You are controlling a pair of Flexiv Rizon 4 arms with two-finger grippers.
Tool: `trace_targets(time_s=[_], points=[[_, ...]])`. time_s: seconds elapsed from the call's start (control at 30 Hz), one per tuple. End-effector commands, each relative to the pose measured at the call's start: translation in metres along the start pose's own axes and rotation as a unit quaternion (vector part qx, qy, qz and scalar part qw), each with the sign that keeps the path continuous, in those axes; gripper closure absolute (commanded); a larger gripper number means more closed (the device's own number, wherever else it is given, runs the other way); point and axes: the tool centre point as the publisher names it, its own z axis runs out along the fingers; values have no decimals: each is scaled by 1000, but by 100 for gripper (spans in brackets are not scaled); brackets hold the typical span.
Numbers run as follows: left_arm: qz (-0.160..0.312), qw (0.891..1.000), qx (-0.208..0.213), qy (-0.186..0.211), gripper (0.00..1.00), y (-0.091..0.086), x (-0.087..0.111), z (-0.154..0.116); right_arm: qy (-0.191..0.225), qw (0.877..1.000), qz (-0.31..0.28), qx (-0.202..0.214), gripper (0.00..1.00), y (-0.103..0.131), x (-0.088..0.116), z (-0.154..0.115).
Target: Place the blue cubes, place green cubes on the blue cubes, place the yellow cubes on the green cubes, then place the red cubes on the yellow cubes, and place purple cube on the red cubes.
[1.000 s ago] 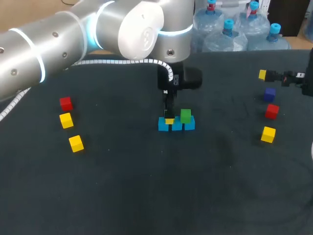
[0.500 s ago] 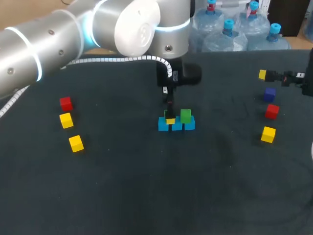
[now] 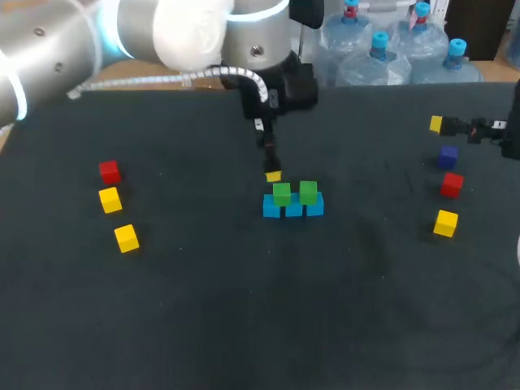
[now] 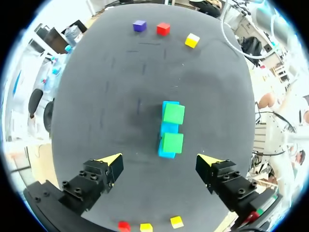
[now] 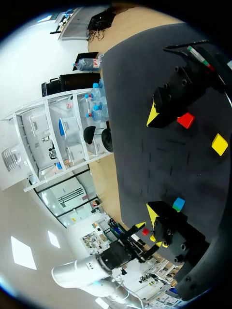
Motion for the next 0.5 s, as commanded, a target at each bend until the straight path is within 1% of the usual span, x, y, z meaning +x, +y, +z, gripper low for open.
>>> trace_targets(time_s=[0.03,0.23,0.27,0.33,0.4,0.5], points=[[-14,999,-33,-33,0,-15,28,-16,1,1000,0,-1,0,0,0,-1],[-42,996,-51,-59,0,-27,50,-31,1,1000,0,-1,0,0,0,-1],[-49,995,-50,-65,0,-30,56,-33,1,1000,0,-1,0,0,0,-1],[-63,993,-61,-72,0,-36,65,-35,1,1000,0,-1,0,0,0,-1],[-75,992,-56,-83,0,-40,75,-37,1,1000,0,-1,0,0,0,-1],[-89,989,-68,-94,0,-49,88,-41,1,1000,0,-1,0,0,0,-1]])
